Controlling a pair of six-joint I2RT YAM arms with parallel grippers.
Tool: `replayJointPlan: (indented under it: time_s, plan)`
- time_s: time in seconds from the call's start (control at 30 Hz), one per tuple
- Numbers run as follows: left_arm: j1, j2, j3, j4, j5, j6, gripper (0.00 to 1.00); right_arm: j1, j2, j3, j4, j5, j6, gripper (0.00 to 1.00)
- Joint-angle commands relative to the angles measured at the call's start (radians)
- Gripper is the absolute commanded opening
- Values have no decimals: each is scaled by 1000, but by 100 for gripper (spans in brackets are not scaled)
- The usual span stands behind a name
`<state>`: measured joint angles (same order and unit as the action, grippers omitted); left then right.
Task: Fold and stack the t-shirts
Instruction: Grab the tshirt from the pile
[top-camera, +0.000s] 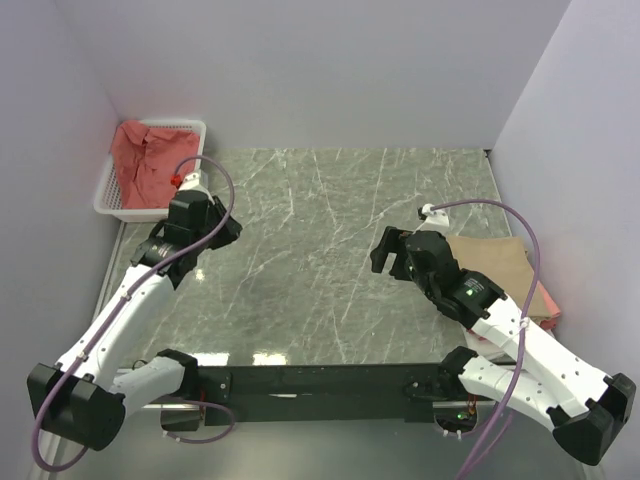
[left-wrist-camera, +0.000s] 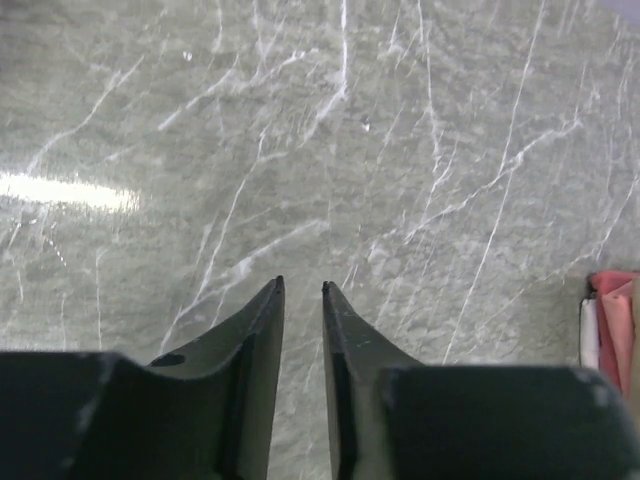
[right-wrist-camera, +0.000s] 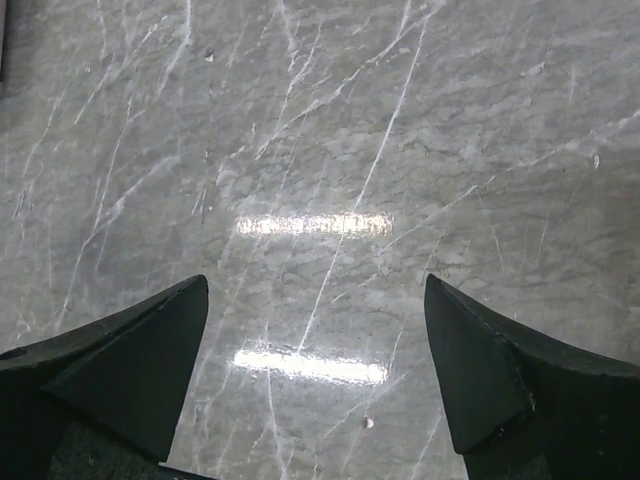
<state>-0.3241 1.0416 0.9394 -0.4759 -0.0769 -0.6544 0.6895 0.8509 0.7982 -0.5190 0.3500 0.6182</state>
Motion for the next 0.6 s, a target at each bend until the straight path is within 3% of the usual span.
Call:
replayJointPlan:
  time_s: [0.0, 0.17, 0.27, 0.57]
  plan:
    - [10, 32, 74, 36, -27, -4, 29, 5, -13, 33, 43, 24, -29, 94]
    - [83, 136, 222, -15, -50, -31, 44, 5, 2, 45, 43, 24, -38, 95]
    - [135, 218, 318, -33, -81, -54, 61, 5, -6, 33, 65, -9, -52, 95]
    - [348, 568, 574, -58, -168, -119, 71, 5, -10, 47, 36, -43, -60, 95]
